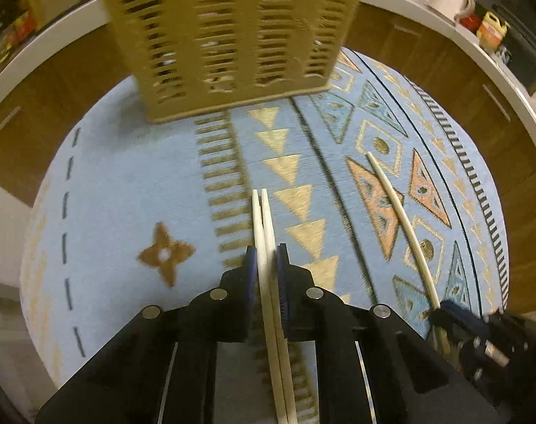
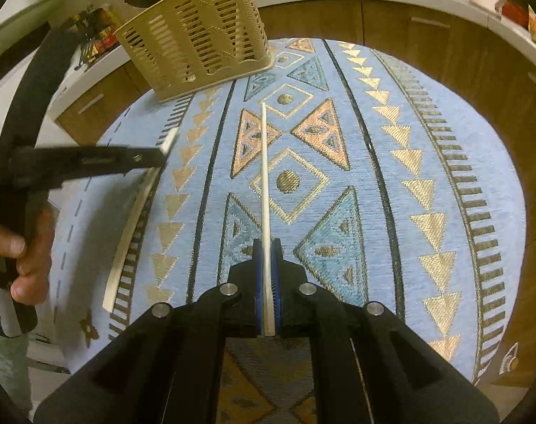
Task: Organize utensils
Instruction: 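Reopen and reposition the left tool on the two chopsticks while the right tool holds its chopstick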
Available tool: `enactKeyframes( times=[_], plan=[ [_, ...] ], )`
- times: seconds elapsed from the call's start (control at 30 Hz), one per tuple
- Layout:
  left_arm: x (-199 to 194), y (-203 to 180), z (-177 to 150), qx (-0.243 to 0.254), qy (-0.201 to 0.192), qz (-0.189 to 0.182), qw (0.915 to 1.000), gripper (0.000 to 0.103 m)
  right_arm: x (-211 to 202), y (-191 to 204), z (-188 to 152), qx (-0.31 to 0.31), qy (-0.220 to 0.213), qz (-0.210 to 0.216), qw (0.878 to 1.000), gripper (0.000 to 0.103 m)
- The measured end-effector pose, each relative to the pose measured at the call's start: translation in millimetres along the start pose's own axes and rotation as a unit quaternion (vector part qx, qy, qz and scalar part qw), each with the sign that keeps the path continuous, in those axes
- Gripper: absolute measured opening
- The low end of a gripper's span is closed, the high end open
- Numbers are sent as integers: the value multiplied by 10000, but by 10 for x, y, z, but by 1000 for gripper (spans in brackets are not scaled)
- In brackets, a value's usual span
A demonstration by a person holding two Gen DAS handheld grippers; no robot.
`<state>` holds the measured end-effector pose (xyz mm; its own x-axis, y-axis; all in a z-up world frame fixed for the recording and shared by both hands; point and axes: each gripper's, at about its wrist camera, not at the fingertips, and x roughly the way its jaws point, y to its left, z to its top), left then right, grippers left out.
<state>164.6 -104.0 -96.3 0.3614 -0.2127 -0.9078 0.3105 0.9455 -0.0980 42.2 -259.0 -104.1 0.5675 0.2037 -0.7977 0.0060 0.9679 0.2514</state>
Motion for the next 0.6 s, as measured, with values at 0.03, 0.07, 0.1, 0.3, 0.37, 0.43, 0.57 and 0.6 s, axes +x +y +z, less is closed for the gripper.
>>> enactKeyframes(
  times=[0.03, 0.07, 0.1, 0.3, 0.37, 0.43, 0.57, 0.6],
  plan=[
    [-35, 86, -13, -90, 0, -19, 10000, 0, 1, -33, 24, 31, 18, 8, 10000, 3],
    [-62, 162, -35, -179, -1, -63, 9998, 0, -3, -65, 44, 39, 34, 3, 10000, 3],
    [-81, 216, -58, -223, 6, -91, 9997, 0, 5, -91, 71, 44, 60, 12, 10000, 3],
    [-65, 527, -156, -559, 87, -637, 9964, 0, 40, -248, 238, 94, 441, 274, 9986, 5],
    [-74, 599, -143, -620, 108, -873, 9942, 5, 44, -295, 343, 224, 561, 522, 9968, 10],
    [-94, 610, -130, -590, 121, -1005, 9931, 22, 86, -315, 503, 294, 752, 702, 9943, 45],
    [-122, 564, -55, -450, 262, -1179, 9917, 31, 241, -231, 813, 74, 1193, 753, 9900, 55],
    [-108, 560, -20, -414, 368, -1179, 9915, 31, 294, -184, 902, -9, 1374, 810, 9872, 55]
  ],
)
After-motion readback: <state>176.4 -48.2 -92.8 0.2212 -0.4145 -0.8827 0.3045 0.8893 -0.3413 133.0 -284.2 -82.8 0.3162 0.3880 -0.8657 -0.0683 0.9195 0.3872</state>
